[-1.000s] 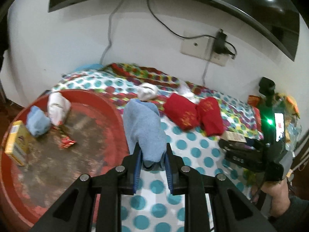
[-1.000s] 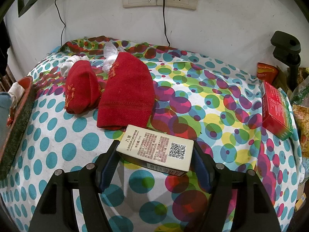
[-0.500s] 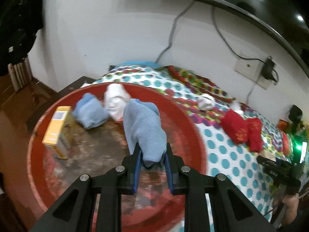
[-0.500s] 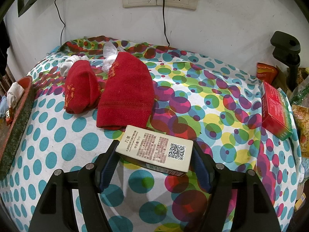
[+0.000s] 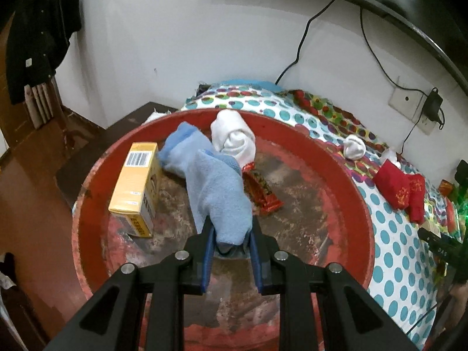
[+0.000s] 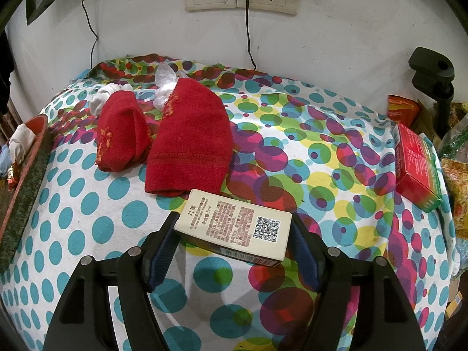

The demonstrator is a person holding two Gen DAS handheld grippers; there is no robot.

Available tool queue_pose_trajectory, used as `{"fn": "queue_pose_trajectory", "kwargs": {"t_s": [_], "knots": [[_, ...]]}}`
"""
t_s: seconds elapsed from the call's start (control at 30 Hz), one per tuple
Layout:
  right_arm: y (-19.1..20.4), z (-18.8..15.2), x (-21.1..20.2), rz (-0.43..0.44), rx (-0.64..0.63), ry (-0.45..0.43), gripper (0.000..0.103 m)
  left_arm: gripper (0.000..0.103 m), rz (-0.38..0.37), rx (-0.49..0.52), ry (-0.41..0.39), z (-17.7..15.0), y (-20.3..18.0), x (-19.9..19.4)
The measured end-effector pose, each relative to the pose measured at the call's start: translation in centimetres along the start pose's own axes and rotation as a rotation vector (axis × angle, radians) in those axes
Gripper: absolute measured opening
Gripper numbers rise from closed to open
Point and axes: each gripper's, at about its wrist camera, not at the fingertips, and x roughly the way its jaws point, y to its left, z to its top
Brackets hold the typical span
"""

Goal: Organize objects
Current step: 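Carry the light blue sock onto the red tray and open the left tool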

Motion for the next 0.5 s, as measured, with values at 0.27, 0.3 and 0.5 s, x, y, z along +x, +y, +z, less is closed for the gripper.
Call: {"fn": "queue_pose_trajectory", "kwargs": {"t_s": [0.27,0.3,0.5], "knots": [[-0.1,0.0,0.0,-0.003,0.004,0.001,0.071,0.022,-0.002,-0.027,0.043,-0.2,0.9,1.4],[-0.1,0.0,0.0,-0.004,0.003,0.001,0.071,0.022,-0.008,-0.037,0.05,-0.3,1.2,1.5],[0.0,0.1,0.0,-0.004,0.004,0.001,0.072,0.022,-0.008,-0.05,0.059,-0.2,1.8,2.2]]}}
